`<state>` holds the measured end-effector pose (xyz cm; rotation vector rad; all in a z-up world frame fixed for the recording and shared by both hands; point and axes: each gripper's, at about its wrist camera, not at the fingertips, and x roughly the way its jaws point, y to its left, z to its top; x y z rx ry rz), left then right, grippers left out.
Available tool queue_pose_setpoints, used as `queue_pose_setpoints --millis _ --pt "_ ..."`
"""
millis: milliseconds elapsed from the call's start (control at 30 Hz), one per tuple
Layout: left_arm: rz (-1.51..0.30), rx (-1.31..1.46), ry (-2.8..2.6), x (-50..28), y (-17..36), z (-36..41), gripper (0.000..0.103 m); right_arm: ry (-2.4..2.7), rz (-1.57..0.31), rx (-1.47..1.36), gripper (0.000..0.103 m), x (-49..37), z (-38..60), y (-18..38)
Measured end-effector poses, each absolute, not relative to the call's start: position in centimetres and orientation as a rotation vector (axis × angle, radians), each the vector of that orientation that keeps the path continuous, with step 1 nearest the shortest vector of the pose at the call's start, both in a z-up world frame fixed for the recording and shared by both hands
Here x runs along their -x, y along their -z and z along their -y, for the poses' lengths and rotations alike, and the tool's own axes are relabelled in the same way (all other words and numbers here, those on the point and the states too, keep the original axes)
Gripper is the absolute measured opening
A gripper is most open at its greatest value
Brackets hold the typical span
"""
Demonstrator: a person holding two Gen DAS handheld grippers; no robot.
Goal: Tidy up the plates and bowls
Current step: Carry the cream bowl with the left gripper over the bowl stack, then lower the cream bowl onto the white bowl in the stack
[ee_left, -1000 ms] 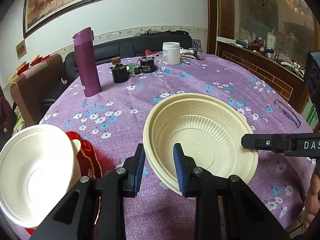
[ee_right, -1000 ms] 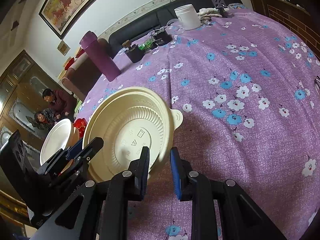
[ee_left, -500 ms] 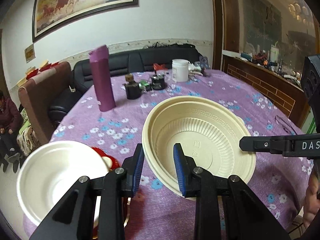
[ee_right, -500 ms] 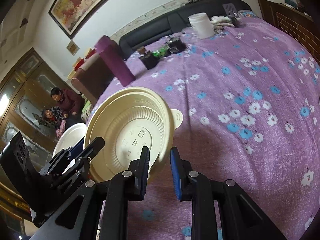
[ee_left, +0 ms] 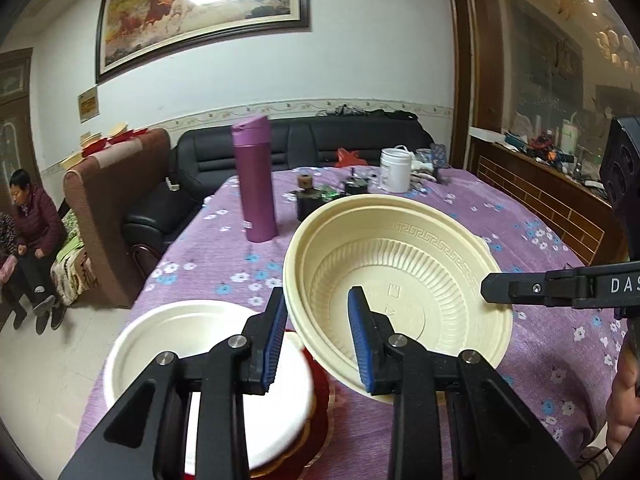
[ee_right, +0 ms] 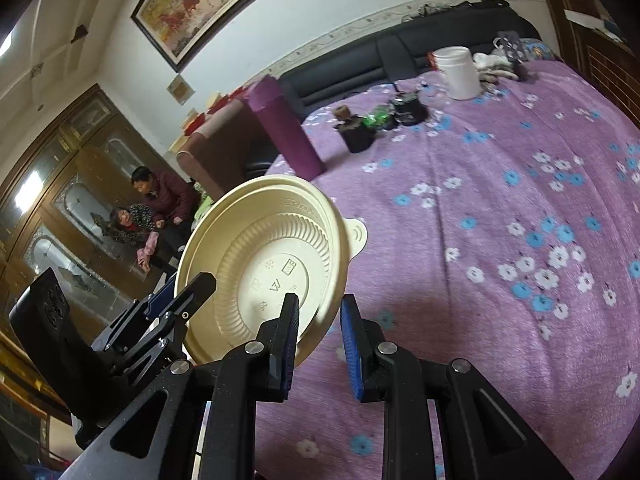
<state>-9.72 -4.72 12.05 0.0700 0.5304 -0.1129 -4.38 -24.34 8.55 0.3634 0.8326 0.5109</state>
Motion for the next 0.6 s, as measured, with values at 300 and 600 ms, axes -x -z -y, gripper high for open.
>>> queue_pose_setpoints --millis 300,600 --pt "-0.538 -0.041 0.004 11.4 -12.1 -0.7 0.030 -0.631 -0.859 -0.345 0.024 3.2 18.9 -8.9" --pt "-0.564 0.000 -0.089 12.0 -11.2 -5.4 0.030 -0.708 -0.906 -0.283 0.024 2.8 13.1 -7.8"
